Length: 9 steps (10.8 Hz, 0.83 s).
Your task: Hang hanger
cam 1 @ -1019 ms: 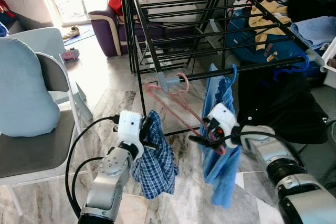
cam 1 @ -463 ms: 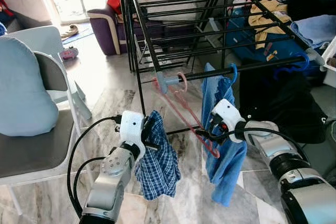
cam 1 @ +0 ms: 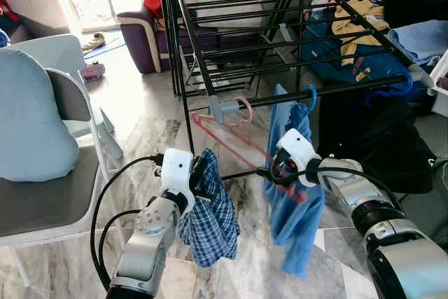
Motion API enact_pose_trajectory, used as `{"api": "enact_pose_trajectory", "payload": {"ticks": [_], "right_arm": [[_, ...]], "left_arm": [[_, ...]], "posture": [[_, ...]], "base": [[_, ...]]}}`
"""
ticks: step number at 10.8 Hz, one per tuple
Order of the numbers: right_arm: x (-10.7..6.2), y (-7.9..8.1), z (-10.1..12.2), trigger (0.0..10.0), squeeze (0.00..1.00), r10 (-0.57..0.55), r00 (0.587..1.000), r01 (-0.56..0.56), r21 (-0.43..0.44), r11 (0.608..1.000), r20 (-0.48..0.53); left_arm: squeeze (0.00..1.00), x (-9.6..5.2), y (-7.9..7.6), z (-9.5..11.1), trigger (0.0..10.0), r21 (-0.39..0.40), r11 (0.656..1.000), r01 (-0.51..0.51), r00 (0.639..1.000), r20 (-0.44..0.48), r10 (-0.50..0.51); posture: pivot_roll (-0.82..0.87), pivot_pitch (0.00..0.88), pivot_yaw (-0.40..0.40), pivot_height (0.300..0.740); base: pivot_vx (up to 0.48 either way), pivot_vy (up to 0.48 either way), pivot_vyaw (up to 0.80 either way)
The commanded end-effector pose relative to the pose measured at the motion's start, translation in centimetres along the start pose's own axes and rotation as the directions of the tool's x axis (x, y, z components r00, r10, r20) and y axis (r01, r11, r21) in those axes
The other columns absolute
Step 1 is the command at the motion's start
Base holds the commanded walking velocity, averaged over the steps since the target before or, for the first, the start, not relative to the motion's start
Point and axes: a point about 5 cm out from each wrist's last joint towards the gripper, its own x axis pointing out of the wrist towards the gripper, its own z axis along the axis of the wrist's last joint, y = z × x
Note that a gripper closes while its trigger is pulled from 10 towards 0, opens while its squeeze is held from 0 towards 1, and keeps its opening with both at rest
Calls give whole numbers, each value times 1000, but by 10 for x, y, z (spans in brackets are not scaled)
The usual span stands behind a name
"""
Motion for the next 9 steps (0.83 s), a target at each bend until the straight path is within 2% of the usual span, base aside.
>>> {"api": "enact_pose_trajectory", "payload": {"ticks": [1, 9], "right_arm": [[-1, -5, 7, 0, 0, -6, 1000, 6, -3, 1000, 14], [-4, -11, 8, 0, 0, 6, 1000, -6, 1, 1000, 4]], "left_arm": [[0, 0, -1, -2, 10000, 5, 1000, 11, 1000, -13, -11], [0, 0, -3, -5, 10000, 26, 999, 37, 999, -41, -36]], "posture": [[-70, 0, 1, 740], [-68, 0, 4, 740]], "base": [[0, 0, 0], [0, 0, 0]]}}
